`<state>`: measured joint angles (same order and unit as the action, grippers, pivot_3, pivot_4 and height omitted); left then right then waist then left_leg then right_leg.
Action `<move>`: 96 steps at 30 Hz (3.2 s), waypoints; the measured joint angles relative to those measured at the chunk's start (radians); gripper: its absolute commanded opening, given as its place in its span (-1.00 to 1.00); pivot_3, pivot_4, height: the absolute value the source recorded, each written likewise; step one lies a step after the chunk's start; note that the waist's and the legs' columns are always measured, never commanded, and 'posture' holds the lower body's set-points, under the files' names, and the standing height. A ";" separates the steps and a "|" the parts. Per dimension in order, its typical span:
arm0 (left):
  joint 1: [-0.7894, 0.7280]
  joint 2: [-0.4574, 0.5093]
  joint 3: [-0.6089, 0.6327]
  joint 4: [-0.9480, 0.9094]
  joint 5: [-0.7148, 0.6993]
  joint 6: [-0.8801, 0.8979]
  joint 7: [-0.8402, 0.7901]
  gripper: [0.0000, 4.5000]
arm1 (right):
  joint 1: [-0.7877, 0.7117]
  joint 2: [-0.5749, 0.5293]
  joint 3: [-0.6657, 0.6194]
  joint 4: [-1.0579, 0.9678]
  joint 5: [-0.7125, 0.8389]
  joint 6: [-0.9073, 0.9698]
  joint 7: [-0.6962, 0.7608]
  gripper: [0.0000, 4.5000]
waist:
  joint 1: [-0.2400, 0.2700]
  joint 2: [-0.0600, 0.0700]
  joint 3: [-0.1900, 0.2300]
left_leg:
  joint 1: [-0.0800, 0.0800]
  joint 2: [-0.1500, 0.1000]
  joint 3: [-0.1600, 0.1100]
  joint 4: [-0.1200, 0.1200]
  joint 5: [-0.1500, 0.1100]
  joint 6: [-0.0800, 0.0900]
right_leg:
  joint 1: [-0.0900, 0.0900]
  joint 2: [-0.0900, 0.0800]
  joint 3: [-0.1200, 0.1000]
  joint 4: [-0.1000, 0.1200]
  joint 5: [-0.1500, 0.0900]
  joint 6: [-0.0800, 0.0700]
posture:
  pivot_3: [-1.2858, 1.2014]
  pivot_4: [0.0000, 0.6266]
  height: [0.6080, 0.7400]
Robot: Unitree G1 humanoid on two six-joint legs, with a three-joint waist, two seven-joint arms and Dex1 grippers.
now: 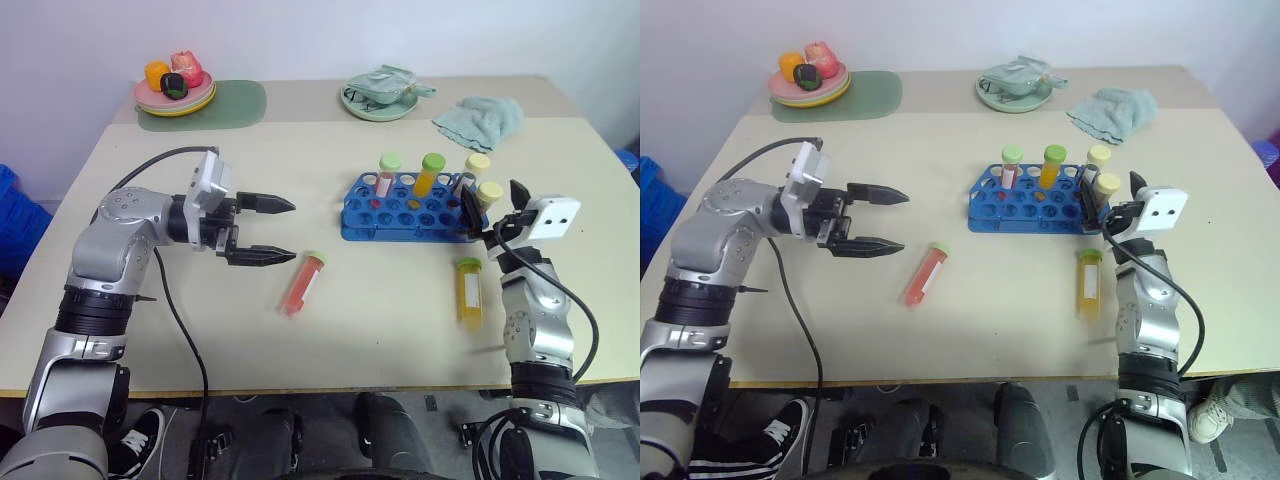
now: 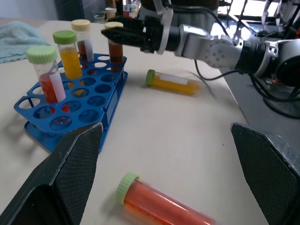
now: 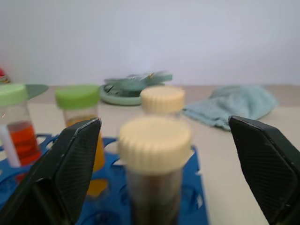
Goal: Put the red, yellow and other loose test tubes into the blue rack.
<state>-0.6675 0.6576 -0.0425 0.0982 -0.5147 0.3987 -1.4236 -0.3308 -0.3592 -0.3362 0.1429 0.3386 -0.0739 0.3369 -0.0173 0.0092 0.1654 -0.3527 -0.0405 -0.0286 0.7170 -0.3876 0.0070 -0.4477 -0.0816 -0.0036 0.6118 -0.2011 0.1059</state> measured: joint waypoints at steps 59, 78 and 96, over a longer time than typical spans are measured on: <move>0.097 -0.093 -0.001 0.056 0.026 -0.145 0.005 1.00 | 0.050 -0.788 0.275 -0.400 1.621 1.121 -1.216 0.99 | 0.010 -0.001 0.000 | -0.003 0.002 0.000 0.000 -0.001 0.001 | 0.001 0.000 0.000 -0.010 0.000 0.000 | 0.03 -0.52 1.00; 0.187 -0.097 0.001 -0.044 0.014 -0.129 0.052 1.00 | -0.158 -0.706 0.390 -0.133 1.621 1.339 -1.215 0.99 | 0.010 -0.001 0.000 | -0.004 0.002 0.000 0.000 -0.001 0.002 | 0.002 -0.001 -0.001 -0.014 0.000 0.000 | 0.03 -0.52 1.00; 0.227 -0.094 0.020 -0.102 -0.010 -0.106 0.090 1.00 | -0.199 -0.680 0.408 -0.061 1.621 1.382 -1.243 0.44 | 0.009 -0.001 0.000 | -0.004 0.002 0.000 0.000 -0.001 0.002 | 0.002 -0.001 -0.001 -0.014 0.000 0.000 | 0.03 -0.52 1.00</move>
<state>-0.4400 0.5635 -0.0229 -0.0033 -0.5250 0.2928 -1.3333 -0.5294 -1.0397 0.0720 0.0818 1.9595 1.3083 -0.9059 -0.0079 0.0082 0.1653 -0.3563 -0.0385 -0.0287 0.7166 -0.3888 0.0093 -0.4454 -0.0823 -0.0042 0.5980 -0.2009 0.1060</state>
